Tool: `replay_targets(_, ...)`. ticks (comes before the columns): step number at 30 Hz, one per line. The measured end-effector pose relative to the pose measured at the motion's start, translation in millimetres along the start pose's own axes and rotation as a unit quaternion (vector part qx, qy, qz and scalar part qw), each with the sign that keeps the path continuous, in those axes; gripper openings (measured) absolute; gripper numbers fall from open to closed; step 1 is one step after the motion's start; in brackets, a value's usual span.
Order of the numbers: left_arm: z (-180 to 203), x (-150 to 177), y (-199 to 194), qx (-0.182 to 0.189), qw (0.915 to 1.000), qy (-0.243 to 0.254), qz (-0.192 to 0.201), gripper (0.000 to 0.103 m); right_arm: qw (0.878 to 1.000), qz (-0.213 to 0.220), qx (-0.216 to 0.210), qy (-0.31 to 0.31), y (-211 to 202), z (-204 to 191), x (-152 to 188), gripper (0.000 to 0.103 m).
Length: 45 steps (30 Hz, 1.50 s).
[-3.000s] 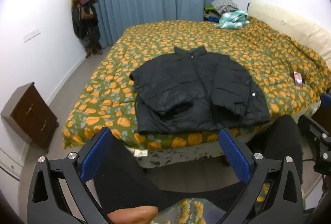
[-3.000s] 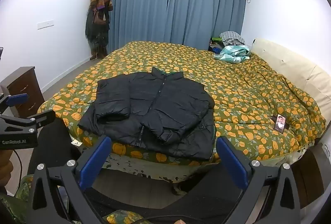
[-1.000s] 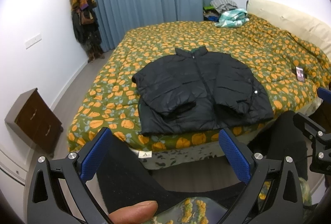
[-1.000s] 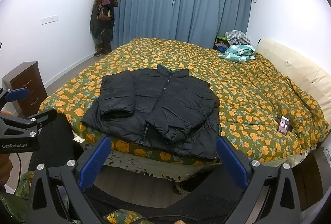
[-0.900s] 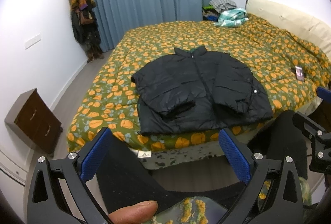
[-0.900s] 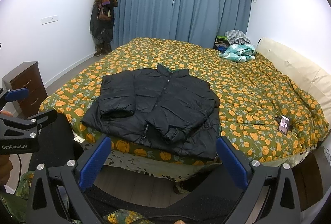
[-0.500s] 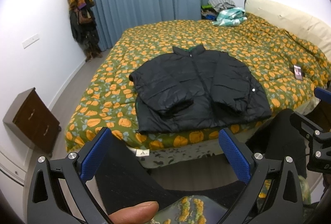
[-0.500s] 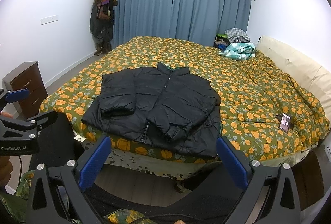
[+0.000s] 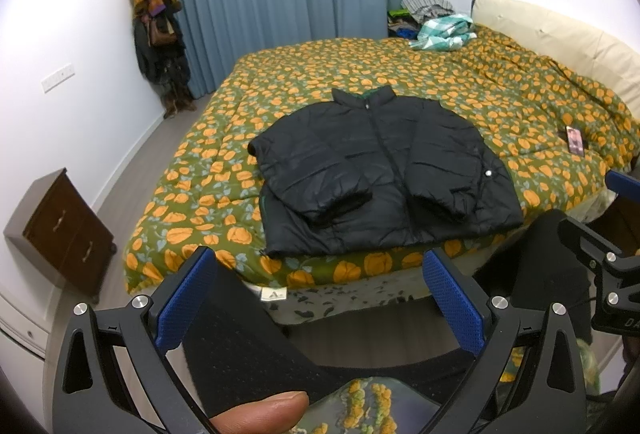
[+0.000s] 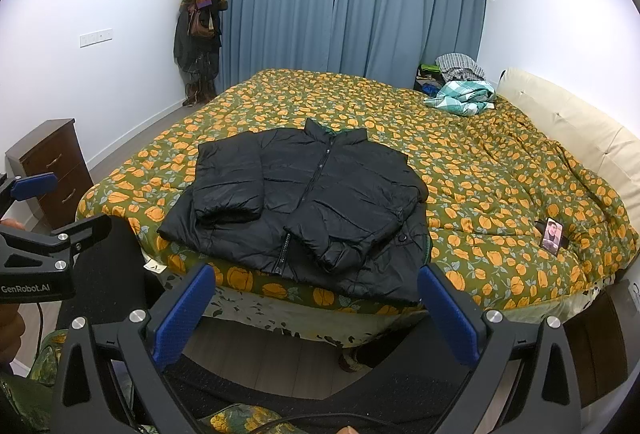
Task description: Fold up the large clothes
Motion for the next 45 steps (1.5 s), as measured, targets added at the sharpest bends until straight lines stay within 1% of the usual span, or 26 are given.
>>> replay_targets(11,7.6,5.0,-3.6,0.0,1.0,0.001,0.003,0.103,1.0,0.0,0.0,0.0,0.0,0.3,-0.1,0.103)
replay_targets(45,5.5,4.2,-4.4,0.001,1.0,0.001,0.001,0.103,1.0,-0.001,-0.001,0.0,0.4,0.1,-1.4,0.103)
Point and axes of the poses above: each gripper's, at about its wrist camera, not at the fingertips, and y roughly the way its jaws point, z to its right, x to its underside, the point moved 5 cm from there along y, roughly the way its jaws point, and after that the axes turned 2 degrees about x, right-handed, at the moved point
